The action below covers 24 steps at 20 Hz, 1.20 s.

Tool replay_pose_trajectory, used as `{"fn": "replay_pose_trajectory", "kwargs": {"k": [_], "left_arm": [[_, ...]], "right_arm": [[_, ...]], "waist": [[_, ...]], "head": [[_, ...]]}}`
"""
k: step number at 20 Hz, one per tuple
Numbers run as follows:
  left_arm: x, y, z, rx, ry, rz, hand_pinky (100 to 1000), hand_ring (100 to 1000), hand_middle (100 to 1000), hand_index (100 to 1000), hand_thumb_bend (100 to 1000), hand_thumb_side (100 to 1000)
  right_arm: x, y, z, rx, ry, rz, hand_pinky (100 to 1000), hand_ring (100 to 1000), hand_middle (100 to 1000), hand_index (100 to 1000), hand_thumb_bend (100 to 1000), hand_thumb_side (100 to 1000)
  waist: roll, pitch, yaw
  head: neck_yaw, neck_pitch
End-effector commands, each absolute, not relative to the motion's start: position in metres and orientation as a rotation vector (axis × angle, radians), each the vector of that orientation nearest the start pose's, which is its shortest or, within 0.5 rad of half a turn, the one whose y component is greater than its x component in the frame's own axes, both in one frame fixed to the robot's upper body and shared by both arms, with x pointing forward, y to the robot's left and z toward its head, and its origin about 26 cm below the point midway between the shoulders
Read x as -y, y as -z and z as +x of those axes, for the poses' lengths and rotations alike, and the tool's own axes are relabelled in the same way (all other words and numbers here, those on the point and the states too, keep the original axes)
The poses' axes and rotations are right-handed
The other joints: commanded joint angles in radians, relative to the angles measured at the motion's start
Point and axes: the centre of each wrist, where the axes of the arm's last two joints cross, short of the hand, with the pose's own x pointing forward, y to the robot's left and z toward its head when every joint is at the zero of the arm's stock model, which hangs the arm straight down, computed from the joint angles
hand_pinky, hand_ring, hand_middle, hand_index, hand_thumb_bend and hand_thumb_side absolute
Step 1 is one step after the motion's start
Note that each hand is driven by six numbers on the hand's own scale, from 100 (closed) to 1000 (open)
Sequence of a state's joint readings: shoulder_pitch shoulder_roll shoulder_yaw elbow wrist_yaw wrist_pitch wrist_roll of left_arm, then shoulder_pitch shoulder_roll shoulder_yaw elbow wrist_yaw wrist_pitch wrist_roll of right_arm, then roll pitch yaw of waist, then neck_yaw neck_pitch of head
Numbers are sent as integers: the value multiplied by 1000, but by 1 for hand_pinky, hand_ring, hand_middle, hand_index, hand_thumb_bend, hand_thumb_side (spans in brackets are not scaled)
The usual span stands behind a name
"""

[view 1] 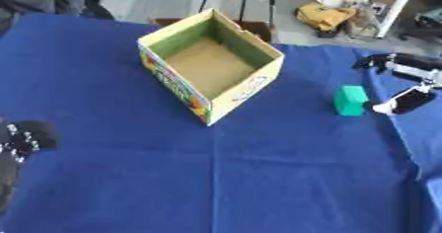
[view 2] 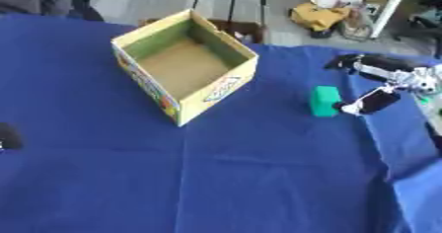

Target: Pick up objects on the table and place them in the box.

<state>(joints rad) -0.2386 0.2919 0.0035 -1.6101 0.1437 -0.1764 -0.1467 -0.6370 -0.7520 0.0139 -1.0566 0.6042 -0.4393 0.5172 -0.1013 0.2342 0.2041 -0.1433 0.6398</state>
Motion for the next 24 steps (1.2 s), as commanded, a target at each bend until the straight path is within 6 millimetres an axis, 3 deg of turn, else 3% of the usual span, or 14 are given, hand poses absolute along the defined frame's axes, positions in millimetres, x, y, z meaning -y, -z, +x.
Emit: {"fn": "replay_pose_trajectory", "kwargs": {"k": [1, 24], "left_arm": [[-293, -96, 335, 2016, 369, -29, 625, 612, 585, 667, 393, 1000], [-291, -99, 336, 2024, 378, -34, 627, 612, 586, 667, 388, 1000]], "right_arm": [[449, -196, 405, 1344, -1467, -784, 840, 926, 920, 956, 314, 212], [445, -186, 410, 1333, -1462, -759, 829, 903, 907, 955, 241, 211]], "waist": [[4, -13, 2], [8, 4, 14]], "head": [[-4, -8], [-11, -11]]}}
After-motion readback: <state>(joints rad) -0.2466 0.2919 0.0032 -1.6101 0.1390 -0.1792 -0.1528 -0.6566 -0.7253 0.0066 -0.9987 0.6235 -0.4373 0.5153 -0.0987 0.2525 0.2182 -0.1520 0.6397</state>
